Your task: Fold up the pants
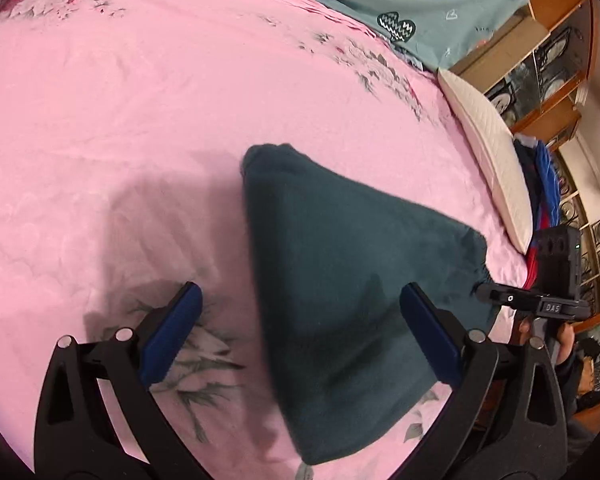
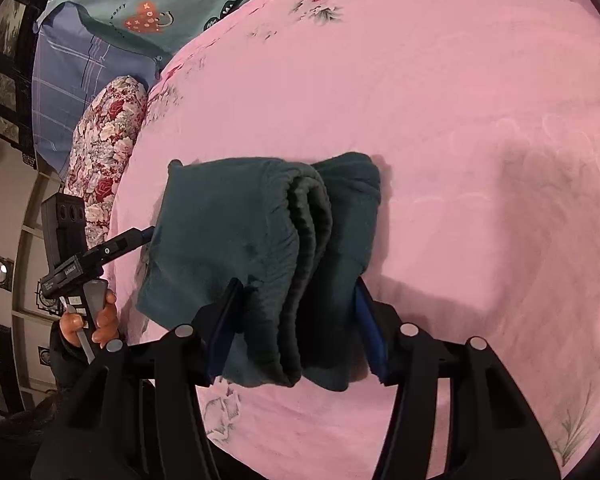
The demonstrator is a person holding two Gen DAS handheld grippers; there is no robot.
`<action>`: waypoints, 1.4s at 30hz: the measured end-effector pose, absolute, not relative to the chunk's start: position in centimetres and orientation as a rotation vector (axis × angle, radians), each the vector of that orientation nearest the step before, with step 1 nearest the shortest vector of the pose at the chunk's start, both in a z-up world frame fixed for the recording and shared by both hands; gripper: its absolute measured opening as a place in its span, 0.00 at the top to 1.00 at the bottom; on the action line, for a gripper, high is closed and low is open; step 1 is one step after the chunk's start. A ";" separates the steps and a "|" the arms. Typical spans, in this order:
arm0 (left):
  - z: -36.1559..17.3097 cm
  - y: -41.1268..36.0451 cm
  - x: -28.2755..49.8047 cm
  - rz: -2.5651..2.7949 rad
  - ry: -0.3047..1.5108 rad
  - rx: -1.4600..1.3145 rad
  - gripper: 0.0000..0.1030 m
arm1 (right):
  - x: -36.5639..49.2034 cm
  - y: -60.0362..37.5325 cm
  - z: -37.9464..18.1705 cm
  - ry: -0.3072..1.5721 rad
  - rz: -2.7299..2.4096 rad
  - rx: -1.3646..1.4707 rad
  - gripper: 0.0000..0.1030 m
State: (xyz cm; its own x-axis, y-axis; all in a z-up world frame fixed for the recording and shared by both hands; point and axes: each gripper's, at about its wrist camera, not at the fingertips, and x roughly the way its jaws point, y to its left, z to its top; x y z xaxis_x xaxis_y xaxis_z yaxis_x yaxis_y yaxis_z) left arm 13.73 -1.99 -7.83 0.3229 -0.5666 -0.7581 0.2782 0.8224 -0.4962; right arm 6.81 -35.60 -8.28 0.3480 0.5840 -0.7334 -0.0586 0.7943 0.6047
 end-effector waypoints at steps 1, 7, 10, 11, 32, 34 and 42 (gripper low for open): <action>-7.9 -2.5 13.8 -0.588 1.110 -0.294 0.02 | 7.1 -35.7 -8.3 1.147 0.444 0.545 0.45; -7.9 -3.9 13.7 -0.671 1.126 -0.302 0.05 | 7.4 -36.2 -9.2 1.134 0.485 0.626 0.69; -8.1 -3.1 14.0 -0.689 1.160 -0.369 0.27 | 7.1 -36.8 -9.3 1.126 0.496 0.653 0.74; -8.1 -2.9 14.1 -0.706 1.173 -0.398 0.58 | 7.0 -36.7 -9.1 1.119 0.497 0.639 0.75; -4.2 -2.7 13.2 -0.693 1.102 -0.371 0.83 | 6.9 -34.9 -2.6 0.970 0.537 0.510 0.77; -2.8 -2.4 13.2 -0.694 1.068 -0.366 0.83 | 7.0 -34.8 -1.0 0.939 0.551 0.496 0.77; 2.5 -2.2 18.2 -0.648 0.993 -0.298 0.83 | 12.4 -32.3 3.6 0.894 0.588 0.420 0.77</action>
